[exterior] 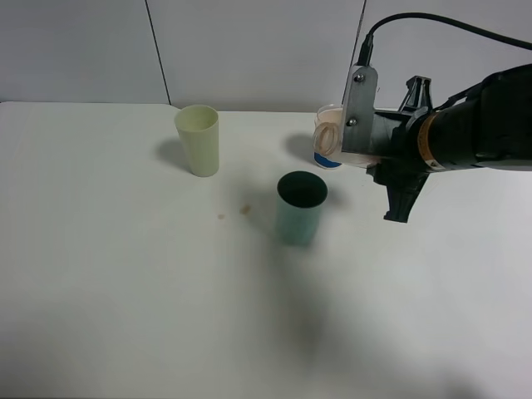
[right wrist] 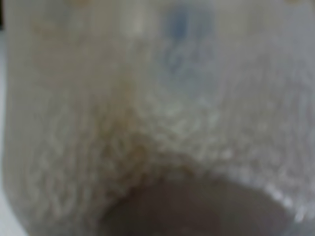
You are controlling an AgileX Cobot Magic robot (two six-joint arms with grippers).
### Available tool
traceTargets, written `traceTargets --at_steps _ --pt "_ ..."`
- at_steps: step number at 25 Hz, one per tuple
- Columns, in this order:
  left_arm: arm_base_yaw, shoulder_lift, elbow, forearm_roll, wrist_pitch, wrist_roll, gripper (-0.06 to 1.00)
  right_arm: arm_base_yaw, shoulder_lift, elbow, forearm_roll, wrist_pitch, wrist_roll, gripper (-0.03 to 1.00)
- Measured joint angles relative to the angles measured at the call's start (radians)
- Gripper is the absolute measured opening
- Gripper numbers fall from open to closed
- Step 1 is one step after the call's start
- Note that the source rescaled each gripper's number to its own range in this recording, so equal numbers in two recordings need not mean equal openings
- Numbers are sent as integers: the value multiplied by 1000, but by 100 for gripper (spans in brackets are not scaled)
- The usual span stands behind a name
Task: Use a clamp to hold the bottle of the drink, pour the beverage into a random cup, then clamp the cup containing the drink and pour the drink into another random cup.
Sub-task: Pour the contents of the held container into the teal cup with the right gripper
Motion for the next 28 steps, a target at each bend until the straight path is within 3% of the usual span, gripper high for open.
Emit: traceTargets --at_steps 9,20,28 --pt "0 0 0 0 0 0 89 0 0 0 -64 3 -5 2" --pt "0 0 0 0 0 0 89 0 0 0 -70 91 -100 2" --pt "0 0 0 0 0 0 89 0 3 0 -69 86 -125 2"
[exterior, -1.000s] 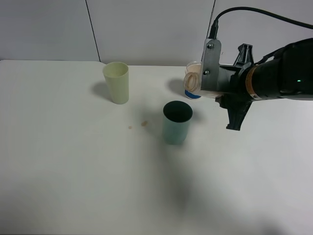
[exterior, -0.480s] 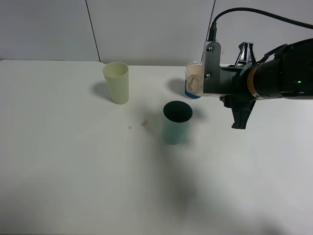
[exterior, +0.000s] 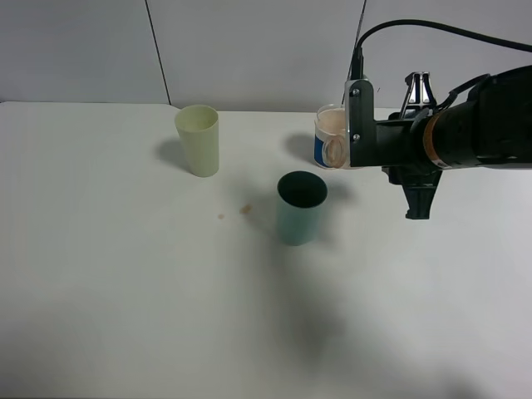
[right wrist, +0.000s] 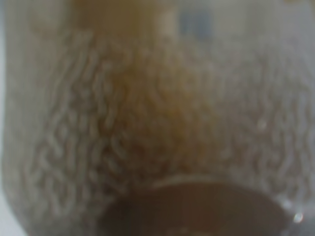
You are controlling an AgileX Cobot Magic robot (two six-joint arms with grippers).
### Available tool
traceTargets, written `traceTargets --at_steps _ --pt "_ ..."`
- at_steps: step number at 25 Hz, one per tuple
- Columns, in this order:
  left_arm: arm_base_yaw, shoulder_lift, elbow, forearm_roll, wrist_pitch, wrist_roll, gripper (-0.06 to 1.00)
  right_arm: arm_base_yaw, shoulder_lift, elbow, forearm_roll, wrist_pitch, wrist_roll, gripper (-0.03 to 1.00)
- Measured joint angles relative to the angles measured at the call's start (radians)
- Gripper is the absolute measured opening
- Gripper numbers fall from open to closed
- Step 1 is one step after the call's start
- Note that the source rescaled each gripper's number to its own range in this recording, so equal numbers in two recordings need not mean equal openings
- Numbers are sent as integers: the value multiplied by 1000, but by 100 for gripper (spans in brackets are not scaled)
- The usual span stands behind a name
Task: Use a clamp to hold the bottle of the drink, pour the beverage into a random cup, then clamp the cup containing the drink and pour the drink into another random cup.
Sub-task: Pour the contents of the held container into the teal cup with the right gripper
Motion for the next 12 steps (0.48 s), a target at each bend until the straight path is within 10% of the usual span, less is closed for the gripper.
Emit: traceTargets --at_steps 12 --pt "0 0 0 0 0 0 89 0 68 0 1 -27 -9 2"
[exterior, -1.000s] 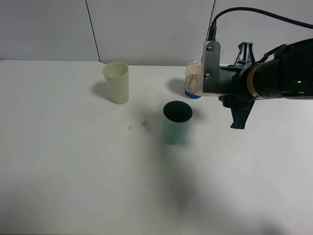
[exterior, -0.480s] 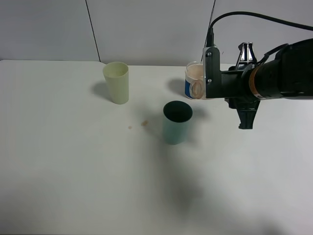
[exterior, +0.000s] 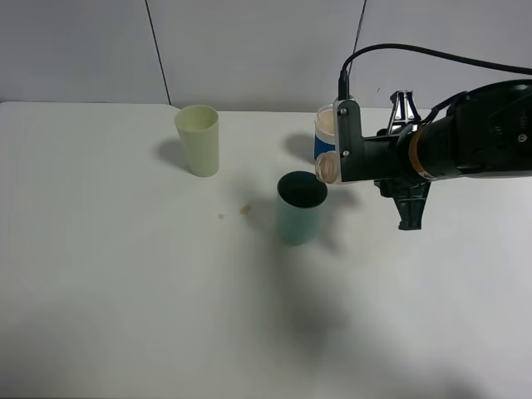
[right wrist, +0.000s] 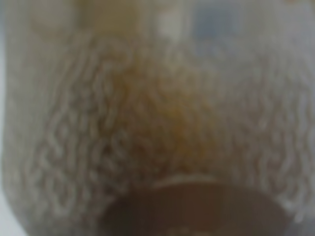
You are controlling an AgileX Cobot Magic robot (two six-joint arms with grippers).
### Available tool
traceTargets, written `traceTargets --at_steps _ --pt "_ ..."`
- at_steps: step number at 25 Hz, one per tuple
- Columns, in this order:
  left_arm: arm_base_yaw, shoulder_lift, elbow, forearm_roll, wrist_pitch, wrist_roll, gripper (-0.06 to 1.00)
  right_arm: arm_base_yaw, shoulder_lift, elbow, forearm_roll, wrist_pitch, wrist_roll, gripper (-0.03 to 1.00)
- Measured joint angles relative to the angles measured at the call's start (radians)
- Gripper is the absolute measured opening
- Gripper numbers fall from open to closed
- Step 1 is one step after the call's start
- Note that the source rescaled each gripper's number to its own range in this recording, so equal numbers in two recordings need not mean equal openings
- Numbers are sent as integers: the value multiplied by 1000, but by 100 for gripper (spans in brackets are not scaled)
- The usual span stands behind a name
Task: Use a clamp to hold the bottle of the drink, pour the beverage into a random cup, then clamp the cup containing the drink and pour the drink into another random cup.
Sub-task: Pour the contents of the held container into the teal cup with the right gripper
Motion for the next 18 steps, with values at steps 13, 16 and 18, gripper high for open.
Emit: traceTargets --at_steps 13,16,18 --pt "0 0 0 0 0 0 89 28 22 -98 -11 64 -26 2" --pt "0 0 0 0 0 0 89 31 51 -98 -11 75 -49 2" --pt "0 0 0 0 0 0 89 38 61 -98 -11 79 -50 2"
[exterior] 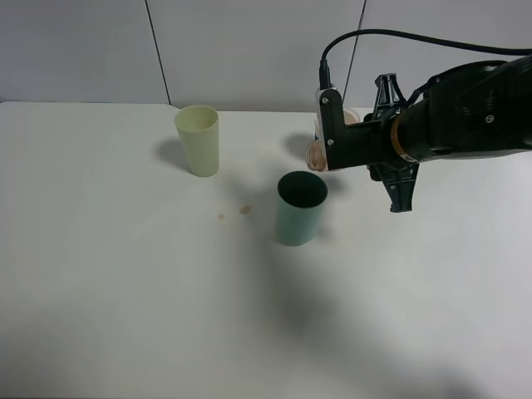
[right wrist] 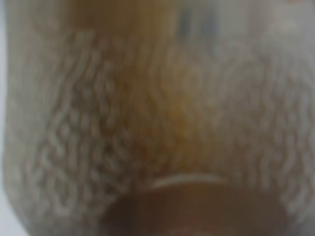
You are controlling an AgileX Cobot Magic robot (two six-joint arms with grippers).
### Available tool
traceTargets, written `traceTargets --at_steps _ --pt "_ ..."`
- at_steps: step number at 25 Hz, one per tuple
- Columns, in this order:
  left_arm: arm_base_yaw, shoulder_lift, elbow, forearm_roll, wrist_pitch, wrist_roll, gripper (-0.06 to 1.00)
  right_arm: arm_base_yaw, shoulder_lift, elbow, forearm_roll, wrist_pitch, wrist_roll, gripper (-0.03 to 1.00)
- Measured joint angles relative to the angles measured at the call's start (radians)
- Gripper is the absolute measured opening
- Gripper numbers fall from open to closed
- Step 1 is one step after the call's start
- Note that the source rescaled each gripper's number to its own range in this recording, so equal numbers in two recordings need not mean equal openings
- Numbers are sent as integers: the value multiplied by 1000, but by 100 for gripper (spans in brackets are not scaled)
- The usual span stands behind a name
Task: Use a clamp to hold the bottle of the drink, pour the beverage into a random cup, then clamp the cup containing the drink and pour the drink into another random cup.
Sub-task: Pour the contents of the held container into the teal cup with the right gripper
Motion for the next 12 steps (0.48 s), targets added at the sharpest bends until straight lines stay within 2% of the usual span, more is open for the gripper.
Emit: traceTargets --at_steps 6,12 --pt "0 0 0 0 0 0 89 13 1 0 -15 5 -7 2" --pt "0 0 0 0 0 0 89 27 2 -27 -25 51 -24 2"
